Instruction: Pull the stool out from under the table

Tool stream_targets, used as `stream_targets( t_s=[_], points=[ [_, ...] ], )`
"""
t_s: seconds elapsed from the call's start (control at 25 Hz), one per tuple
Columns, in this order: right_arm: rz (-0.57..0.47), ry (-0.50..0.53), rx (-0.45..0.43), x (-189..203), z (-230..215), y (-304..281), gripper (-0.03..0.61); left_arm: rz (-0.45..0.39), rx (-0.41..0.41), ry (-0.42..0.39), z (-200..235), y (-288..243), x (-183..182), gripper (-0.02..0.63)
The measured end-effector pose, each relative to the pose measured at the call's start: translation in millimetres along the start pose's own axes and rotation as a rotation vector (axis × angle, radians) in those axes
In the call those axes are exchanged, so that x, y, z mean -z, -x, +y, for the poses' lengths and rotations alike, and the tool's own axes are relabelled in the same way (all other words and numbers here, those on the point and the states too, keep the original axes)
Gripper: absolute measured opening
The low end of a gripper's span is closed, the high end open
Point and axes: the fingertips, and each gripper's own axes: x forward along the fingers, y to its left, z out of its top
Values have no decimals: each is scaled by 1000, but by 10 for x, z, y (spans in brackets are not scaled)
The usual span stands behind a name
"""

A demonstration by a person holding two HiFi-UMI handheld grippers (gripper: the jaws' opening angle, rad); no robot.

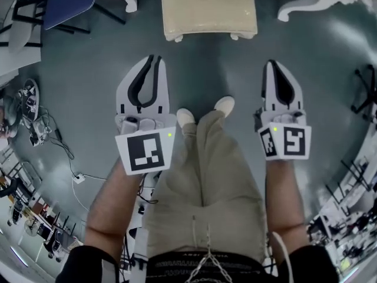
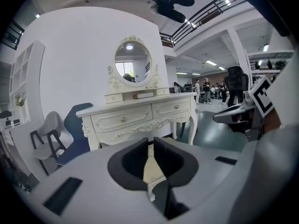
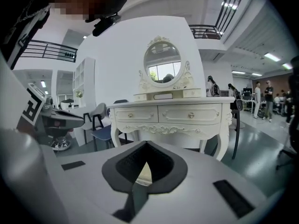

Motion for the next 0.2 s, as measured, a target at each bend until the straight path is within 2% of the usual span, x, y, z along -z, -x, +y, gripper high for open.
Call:
stream_targets(
  t_s=[0.2],
  points=[
    [24,10,-11,160,-207,-195,2,34,5,-45,-111,-423,142,38]
  ],
)
